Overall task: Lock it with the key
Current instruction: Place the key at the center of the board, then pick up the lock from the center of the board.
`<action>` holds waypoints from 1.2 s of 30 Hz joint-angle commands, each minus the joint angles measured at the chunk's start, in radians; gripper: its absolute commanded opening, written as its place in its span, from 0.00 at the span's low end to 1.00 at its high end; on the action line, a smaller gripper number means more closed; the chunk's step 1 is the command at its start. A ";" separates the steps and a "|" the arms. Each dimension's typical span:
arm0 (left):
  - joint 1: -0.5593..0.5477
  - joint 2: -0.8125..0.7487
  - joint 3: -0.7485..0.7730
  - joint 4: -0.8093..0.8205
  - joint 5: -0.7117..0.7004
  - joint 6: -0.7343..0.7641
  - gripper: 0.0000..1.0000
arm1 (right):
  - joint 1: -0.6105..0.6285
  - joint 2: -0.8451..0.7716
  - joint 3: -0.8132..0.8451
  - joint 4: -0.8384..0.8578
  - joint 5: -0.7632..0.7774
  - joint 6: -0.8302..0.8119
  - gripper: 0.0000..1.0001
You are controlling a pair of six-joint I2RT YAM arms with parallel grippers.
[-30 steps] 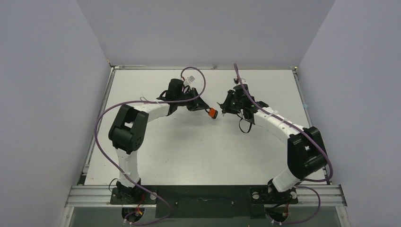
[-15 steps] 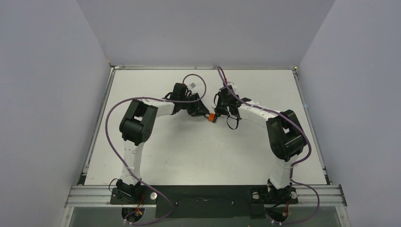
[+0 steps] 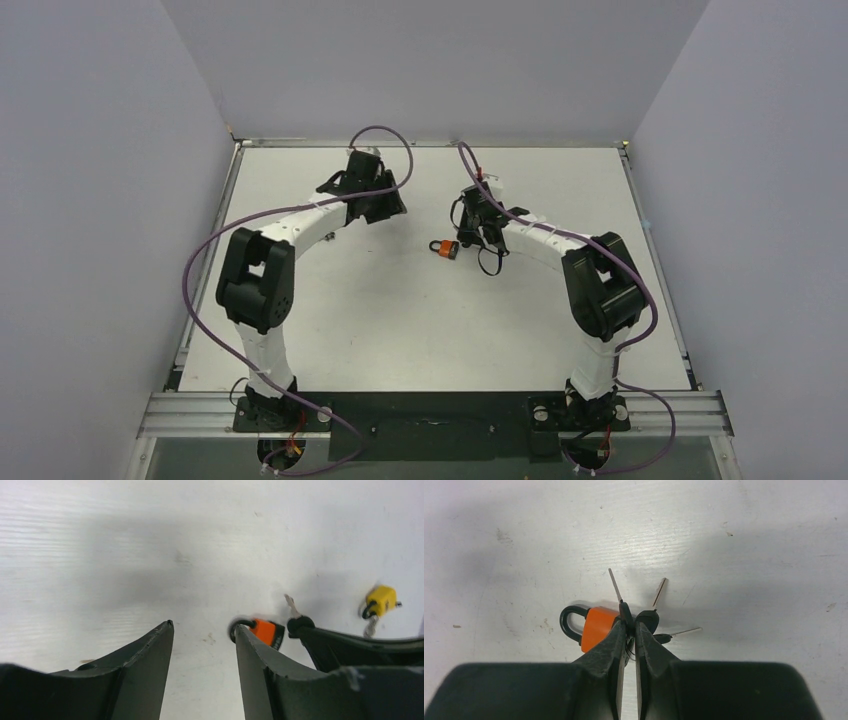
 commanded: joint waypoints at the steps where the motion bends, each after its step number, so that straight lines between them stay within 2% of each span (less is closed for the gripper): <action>1: 0.076 -0.097 0.023 -0.146 -0.324 0.000 0.47 | 0.017 -0.040 0.008 0.006 0.044 0.006 0.08; 6: 0.209 -0.075 -0.002 -0.156 -0.359 -0.024 0.48 | 0.021 -0.055 -0.011 0.024 0.030 0.005 0.24; 11: 0.311 -0.014 0.028 -0.172 -0.354 -0.017 0.49 | 0.022 -0.080 -0.016 0.031 0.008 0.005 0.46; 17: 0.387 0.113 0.127 -0.213 -0.315 -0.004 0.49 | 0.023 -0.137 -0.037 0.036 -0.005 0.003 0.60; 28: 0.405 0.237 0.242 -0.262 -0.317 -0.038 0.49 | 0.021 -0.260 -0.069 0.040 -0.041 0.000 0.63; 36: 0.389 0.267 0.269 -0.325 -0.373 -0.014 0.41 | 0.019 -0.292 -0.083 0.061 -0.096 0.022 0.63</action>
